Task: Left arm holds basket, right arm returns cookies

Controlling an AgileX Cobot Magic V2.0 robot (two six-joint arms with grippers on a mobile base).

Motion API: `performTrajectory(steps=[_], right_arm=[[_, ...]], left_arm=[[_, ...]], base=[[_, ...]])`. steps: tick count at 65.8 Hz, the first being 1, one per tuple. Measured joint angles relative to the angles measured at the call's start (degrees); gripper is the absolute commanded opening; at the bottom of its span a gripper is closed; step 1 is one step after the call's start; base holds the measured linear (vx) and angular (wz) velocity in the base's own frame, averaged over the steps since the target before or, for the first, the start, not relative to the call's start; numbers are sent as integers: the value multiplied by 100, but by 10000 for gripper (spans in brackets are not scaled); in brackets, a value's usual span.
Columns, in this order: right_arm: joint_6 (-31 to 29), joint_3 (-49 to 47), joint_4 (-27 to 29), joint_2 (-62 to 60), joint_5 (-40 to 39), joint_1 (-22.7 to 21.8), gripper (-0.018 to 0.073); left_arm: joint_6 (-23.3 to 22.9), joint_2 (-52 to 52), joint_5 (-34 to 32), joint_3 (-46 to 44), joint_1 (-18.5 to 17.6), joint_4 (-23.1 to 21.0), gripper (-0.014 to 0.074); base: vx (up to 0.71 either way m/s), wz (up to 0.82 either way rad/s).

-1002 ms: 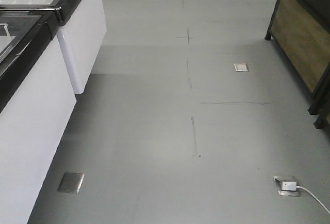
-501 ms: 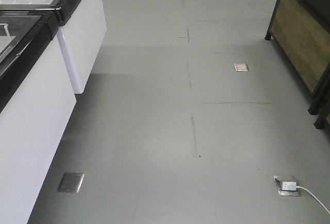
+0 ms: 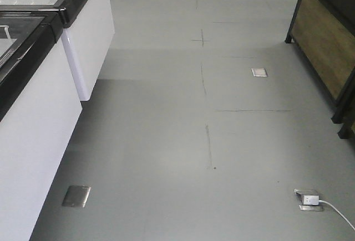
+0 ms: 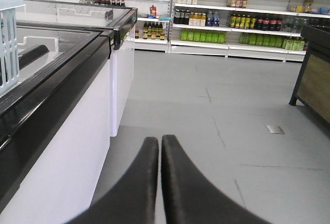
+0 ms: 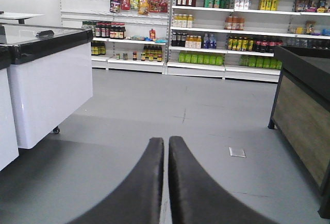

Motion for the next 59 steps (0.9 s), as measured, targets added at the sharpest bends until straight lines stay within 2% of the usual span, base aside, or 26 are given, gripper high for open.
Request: performTrajectory(steps=[44, 59], right_arm=[[0, 0, 0, 0, 0, 0, -10], [0, 0, 0, 0, 0, 0, -10]], left_arm=[[0, 0, -5, 0, 0, 0, -6], [0, 0, -192, -49, 0, -67, -6]], base=[[0, 0], [0, 0]])
